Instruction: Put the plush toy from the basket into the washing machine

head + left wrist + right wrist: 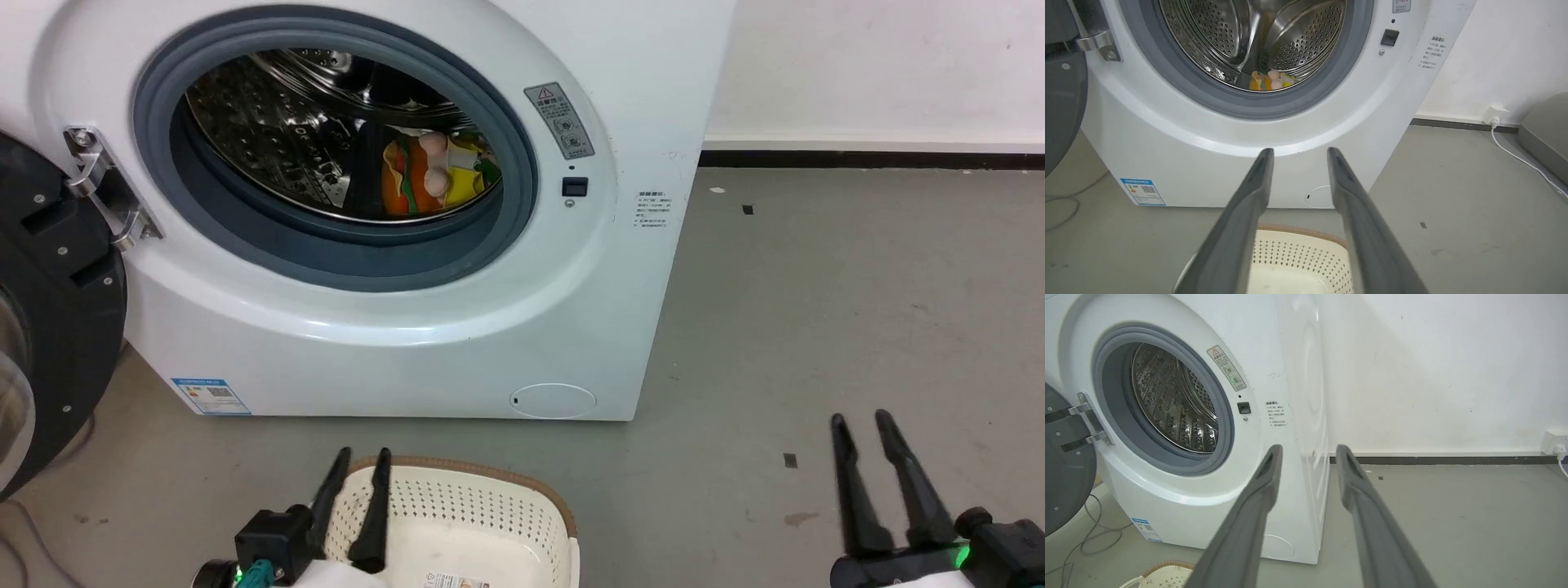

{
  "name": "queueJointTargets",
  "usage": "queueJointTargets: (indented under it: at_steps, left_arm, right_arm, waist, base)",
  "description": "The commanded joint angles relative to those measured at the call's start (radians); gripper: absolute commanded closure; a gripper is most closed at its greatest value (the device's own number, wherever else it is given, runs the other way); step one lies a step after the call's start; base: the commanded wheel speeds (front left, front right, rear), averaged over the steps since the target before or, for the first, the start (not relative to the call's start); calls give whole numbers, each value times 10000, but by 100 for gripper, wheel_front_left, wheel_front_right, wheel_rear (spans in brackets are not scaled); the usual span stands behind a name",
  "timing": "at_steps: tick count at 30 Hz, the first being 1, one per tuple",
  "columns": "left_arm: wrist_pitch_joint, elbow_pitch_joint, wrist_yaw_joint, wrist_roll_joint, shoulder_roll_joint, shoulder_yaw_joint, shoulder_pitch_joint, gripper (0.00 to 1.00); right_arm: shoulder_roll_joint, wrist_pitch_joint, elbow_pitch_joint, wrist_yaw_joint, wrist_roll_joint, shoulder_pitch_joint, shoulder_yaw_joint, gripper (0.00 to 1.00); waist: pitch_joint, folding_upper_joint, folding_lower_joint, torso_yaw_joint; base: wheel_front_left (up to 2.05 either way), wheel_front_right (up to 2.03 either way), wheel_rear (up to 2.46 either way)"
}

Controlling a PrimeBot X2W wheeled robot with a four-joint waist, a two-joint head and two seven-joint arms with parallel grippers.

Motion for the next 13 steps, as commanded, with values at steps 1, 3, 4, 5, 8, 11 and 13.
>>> queueJointTargets:
  at_steps: [1, 3, 4, 5, 8, 11, 13]
  left_arm:
    - [5, 1, 0, 4, -5, -1, 0, 100]
    - [32, -17, -3, 29, -13, 11, 0, 100]
    - [73, -51, -8, 79, -28, 45, 0, 100]
    - [93, -68, -11, 103, -36, 62, 0, 100]
    - [154, -120, -19, 177, -59, 114, -1, 100]
    - [235, -188, -29, 275, -90, 182, -1, 100]
    - [276, -223, -34, 324, -105, 217, -1, 100]
  right_arm:
    - [0, 3, 1, 0, -2, -1, 2, 100]
    - [0, 26, 7, 0, -15, -12, -3, 100]
    - [0, 67, 19, 0, -40, -31, -2, 100]
    - [0, 88, 26, 0, -53, -41, -1, 100]
    - [0, 150, 44, 0, -91, -70, 1, 100]
    - [0, 231, 68, -1, -141, -109, 4, 100]
    - [0, 272, 80, -1, -166, -128, 5, 100]
  waist:
    - [-2, -1, 1, -1]
    - [-8, -1, 1, -4]
    - [-20, -1, 1, -9]
    - [-25, -1, 1, -11]
    - [-42, -1, 1, -18]
    - [-65, -1, 1, -27]
    - [-76, -1, 1, -32]
  base:
    - [0, 0, 0]
    - [0, 0, 0]
    - [0, 0, 0]
    - [0, 0, 0]
    - [0, 0, 0]
    - [0, 0, 0]
    - [0, 0, 0]
